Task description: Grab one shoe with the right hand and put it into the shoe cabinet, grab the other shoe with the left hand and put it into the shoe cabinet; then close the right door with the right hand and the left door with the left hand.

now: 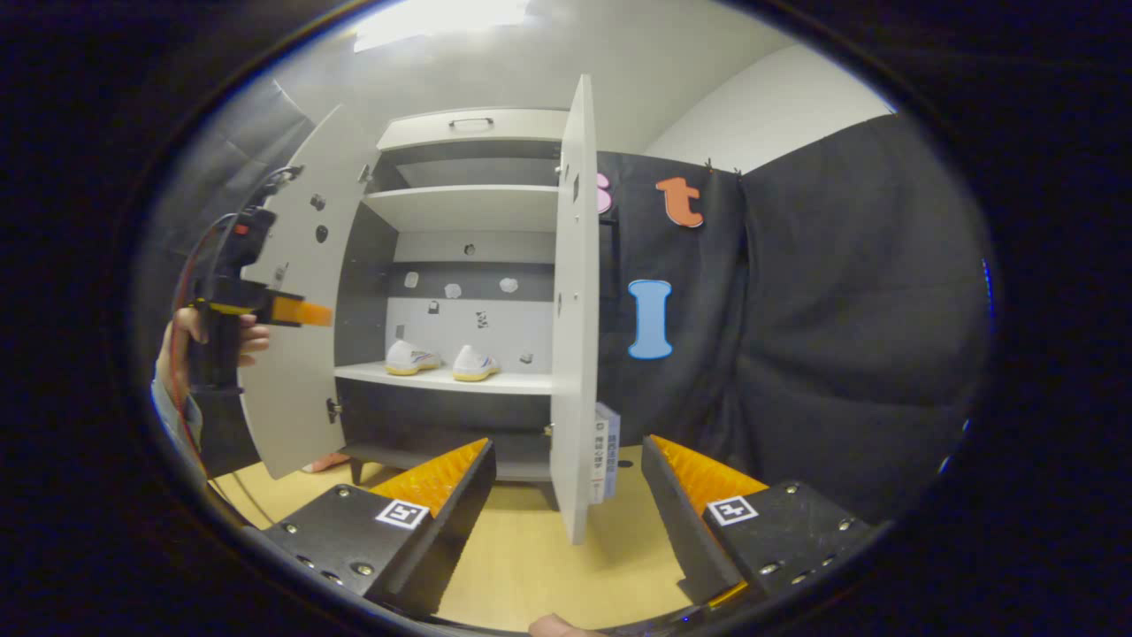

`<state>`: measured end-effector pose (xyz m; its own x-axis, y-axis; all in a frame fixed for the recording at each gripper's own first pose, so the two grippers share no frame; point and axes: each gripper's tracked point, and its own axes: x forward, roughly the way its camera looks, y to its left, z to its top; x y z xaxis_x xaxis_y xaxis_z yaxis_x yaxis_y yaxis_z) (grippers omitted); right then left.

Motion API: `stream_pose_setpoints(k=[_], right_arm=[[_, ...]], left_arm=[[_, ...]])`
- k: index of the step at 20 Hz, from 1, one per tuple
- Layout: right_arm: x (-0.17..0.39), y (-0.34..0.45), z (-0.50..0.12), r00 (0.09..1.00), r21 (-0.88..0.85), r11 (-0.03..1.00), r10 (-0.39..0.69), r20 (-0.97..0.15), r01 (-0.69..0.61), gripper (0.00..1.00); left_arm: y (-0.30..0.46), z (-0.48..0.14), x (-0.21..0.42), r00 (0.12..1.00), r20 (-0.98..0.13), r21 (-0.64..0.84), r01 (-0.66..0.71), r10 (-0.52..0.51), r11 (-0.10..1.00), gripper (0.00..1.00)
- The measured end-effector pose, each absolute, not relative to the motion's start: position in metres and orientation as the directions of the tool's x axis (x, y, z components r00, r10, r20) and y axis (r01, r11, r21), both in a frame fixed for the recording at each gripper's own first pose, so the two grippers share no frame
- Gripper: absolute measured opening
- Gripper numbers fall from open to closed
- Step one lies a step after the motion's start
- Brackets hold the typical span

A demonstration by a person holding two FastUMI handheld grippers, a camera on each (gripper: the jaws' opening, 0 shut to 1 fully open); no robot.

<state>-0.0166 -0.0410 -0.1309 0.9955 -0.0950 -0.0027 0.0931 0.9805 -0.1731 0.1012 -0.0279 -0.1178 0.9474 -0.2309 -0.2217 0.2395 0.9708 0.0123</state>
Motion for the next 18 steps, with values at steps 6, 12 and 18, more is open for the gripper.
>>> stream_pose_setpoints(k=[6, 12, 18], right_arm=[[0.017, -0.126, -0.073, 0.973, -0.253, 0.94, -0.226, 0.042, 0.229, 0.98], [0.07, -0.168, -0.022, 0.971, -0.212, 0.947, -0.237, 0.039, 0.239, 0.98], [0.118, -0.171, 0.011, 0.977, -0.168, 0.963, -0.202, 0.062, 0.21, 0.99]], left_arm=[[-0.007, -0.132, 0.018, 0.948, -0.202, -0.042, 0.243, -0.246, 0.969, 0.91], [0.016, -0.142, -0.038, 0.95, -0.178, -0.05, 0.251, -0.256, 0.967, 0.94], [0.054, -0.126, -0.06, 0.976, -0.122, 0.024, 0.186, -0.182, 0.982, 0.94]])
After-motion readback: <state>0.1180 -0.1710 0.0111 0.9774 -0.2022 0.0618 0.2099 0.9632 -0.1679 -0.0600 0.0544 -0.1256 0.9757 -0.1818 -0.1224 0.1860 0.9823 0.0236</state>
